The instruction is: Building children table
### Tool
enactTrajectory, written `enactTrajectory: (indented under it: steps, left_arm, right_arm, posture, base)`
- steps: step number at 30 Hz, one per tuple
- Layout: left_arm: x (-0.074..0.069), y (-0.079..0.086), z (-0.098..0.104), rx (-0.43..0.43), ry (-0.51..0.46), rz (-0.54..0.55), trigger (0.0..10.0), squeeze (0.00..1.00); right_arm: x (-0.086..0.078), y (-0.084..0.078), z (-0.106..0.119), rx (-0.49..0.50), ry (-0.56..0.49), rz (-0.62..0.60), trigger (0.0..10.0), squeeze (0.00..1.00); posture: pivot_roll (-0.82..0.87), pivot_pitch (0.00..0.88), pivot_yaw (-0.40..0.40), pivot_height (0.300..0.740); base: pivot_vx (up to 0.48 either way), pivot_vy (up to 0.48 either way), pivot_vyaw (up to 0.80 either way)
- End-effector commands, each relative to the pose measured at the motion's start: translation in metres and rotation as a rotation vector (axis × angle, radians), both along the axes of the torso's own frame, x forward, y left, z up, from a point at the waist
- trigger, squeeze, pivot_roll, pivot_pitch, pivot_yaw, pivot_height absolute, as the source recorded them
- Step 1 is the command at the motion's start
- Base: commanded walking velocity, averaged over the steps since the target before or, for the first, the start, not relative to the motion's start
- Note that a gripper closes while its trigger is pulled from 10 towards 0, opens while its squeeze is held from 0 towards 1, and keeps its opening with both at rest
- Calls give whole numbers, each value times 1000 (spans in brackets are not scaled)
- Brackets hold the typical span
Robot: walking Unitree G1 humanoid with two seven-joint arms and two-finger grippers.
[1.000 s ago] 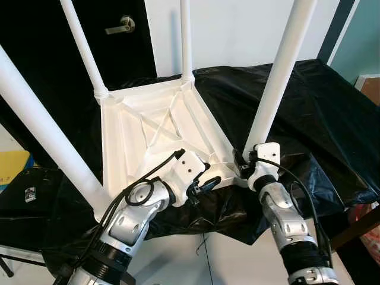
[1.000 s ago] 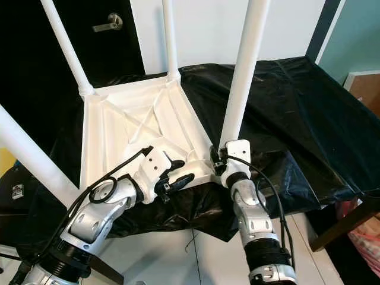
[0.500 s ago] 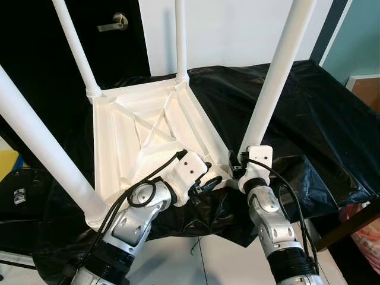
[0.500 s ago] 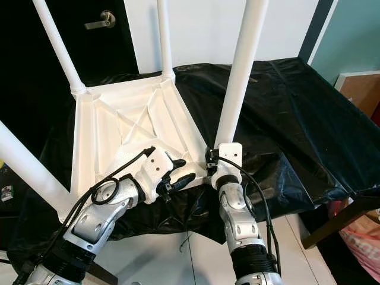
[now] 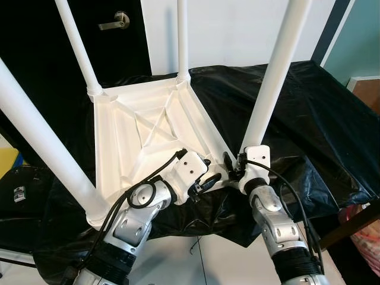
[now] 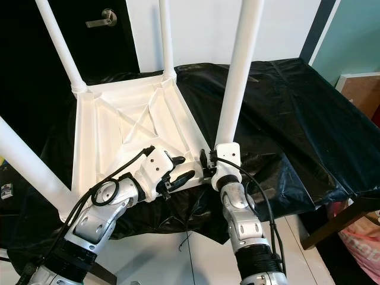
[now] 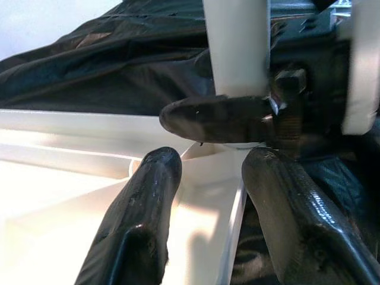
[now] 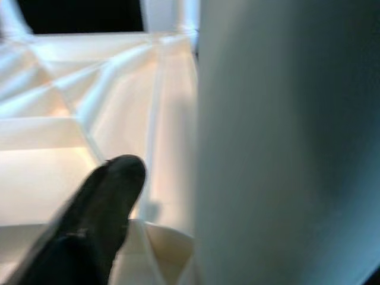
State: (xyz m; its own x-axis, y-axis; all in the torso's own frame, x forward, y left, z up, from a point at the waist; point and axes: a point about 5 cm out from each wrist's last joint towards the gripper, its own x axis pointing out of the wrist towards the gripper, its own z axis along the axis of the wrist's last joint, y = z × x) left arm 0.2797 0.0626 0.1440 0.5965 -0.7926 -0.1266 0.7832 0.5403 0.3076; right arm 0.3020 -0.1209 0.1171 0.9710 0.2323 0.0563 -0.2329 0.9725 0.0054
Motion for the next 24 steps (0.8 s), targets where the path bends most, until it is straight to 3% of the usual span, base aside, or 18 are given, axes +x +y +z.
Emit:
enactTrajectory:
  steps: [1,6,7,10,11,18,24]
  left_arm:
    - [4,7,-4,-7,-9,107,10000,0]
    - [2,8,-5,-7,1,99,10000,0]
    - [2,9,-6,-10,8,91,10000,0]
    - [1,9,-6,-11,16,85,10000,0]
    - [0,10,-6,-15,32,73,10000,0]
    - [-1,12,-7,-10,52,50,10000,0]
    - [-1,12,-6,0,53,24,10000,0]
  right_arm:
    - [-3,-4,4,23,-21,66,10000,1000]
    - [-7,-15,5,9,-25,147,10000,1000]
    - [-8,-21,4,-16,-22,182,10000,682]
    - [-9,-27,3,-28,-10,212,10000,682]
    - [-10,-34,1,-54,4,263,10000,0]
    - [-4,-50,-2,-141,40,373,10000,0]
    - [20,-51,3,-212,56,446,10000,0]
  posture:
    - [21,0,-28,740]
    - [21,0,-24,740]
    - [22,0,-19,740]
    - [22,0,-18,740]
    - [22,0,-12,740]
    - [15,0,3,740]
    - [17,0,19,740]
  base:
    - [0,0,0]
    - [0,0,0]
    - [0,0,0]
    - [0,0,0]
    - [0,0,0]
    - [0,0,0]
    - [0,0,0]
